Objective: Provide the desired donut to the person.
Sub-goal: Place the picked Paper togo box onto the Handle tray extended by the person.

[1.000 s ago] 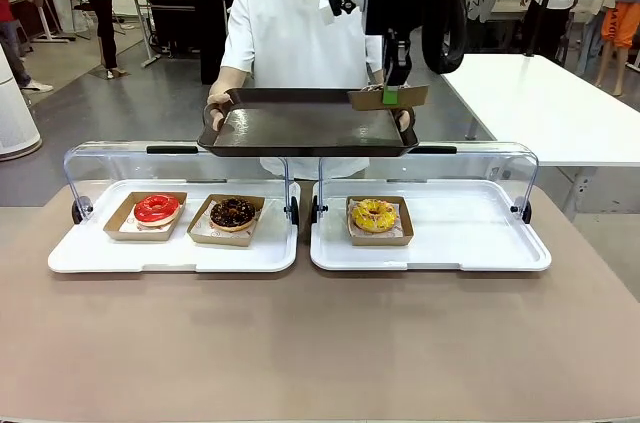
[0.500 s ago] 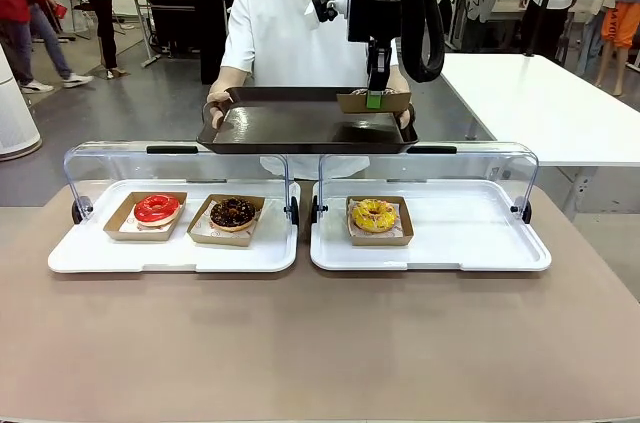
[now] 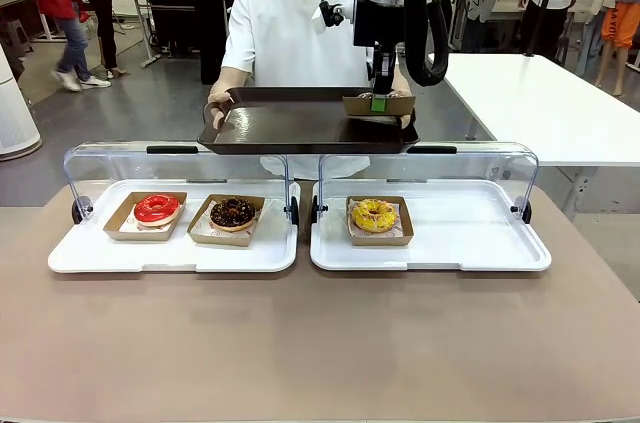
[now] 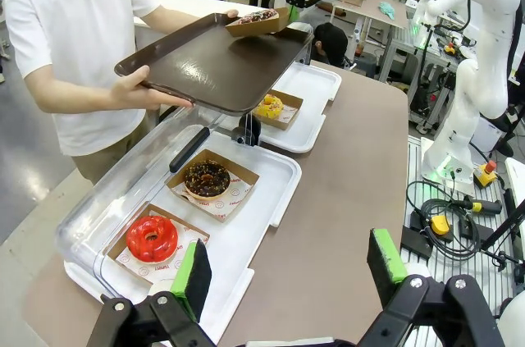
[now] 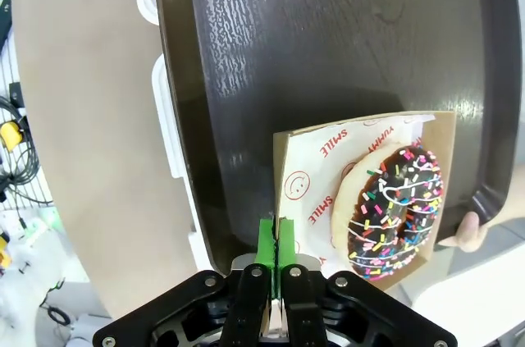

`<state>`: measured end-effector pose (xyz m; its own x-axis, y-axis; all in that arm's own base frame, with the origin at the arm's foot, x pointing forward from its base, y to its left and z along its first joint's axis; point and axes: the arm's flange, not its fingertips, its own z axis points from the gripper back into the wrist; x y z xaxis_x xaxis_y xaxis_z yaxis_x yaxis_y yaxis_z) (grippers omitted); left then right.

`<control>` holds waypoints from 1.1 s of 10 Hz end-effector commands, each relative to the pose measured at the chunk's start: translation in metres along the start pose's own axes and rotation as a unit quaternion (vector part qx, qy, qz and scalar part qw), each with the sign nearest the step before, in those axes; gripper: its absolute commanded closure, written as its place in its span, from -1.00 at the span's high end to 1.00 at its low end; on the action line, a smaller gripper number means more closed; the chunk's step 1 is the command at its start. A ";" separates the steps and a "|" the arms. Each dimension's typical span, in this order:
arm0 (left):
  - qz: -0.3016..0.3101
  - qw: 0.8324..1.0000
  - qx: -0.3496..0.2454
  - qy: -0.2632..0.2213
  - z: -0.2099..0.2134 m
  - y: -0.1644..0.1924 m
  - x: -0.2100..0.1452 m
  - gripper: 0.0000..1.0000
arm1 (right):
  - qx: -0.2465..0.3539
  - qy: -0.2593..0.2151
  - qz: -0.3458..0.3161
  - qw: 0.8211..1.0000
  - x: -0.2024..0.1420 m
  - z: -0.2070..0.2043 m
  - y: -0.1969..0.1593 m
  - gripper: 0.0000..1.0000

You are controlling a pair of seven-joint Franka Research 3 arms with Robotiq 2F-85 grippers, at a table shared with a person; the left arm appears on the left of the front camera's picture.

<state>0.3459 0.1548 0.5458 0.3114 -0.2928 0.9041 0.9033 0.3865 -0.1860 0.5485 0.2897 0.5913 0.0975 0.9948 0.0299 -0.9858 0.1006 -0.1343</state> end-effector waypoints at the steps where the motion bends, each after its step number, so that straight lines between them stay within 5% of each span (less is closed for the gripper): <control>1: -0.001 1.000 -0.001 -0.003 0.001 -0.001 0.000 1.00 | 0.000 -0.016 0.005 1.000 0.002 -0.004 0.001 -0.96; 11: -0.001 1.000 -0.001 -0.003 0.001 -0.001 0.000 1.00 | 0.014 -0.045 0.027 0.999 -0.004 -0.014 0.004 -0.91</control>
<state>0.3458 0.1548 0.5458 0.3114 -0.2927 0.9041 0.9033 0.3866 -0.1860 0.5500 0.2926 0.5824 0.0591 0.9952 0.0776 -0.9913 0.0677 -0.1131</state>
